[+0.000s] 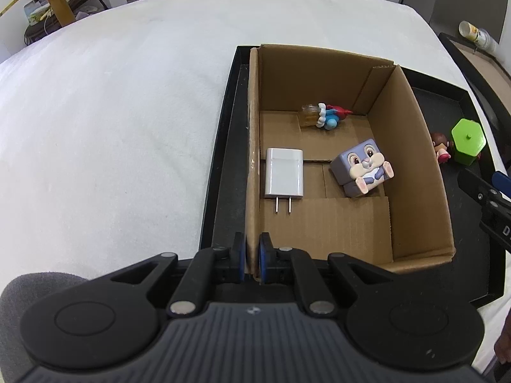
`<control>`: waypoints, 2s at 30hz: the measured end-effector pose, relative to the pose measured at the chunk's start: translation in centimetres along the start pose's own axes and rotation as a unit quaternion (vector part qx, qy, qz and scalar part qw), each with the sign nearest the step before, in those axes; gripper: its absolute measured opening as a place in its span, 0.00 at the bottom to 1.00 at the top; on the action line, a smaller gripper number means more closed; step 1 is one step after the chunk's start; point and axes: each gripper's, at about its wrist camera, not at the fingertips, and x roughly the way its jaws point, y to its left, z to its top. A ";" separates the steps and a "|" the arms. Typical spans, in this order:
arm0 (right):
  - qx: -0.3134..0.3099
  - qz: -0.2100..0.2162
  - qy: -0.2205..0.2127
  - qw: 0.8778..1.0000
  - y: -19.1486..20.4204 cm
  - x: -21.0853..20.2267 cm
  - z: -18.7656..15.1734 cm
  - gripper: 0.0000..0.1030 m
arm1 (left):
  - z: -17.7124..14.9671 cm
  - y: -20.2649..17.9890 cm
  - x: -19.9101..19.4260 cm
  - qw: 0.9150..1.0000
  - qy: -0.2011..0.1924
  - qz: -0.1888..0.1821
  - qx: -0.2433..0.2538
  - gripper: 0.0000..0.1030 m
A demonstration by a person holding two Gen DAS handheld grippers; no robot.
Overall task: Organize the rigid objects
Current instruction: 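Move the right gripper down to the brown-haired doll, then close the right gripper on the brown-haired doll and lift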
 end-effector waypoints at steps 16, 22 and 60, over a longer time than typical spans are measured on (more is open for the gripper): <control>0.034 -0.022 -0.016 0.999 -2.6 4.4 -2.3 0.67 | 0.6 0.1 0.7 1.000 0.009 0.009 -0.003 0.08; 0.049 -0.019 -0.003 0.999 -2.7 6.3 -2.2 0.54 | 0.7 0.1 0.9 1.000 0.013 0.007 -0.006 0.08; 0.003 -0.038 -0.027 0.999 -1.9 4.7 -2.6 0.22 | 0.7 0.0 1.0 1.000 0.006 0.018 -0.007 0.08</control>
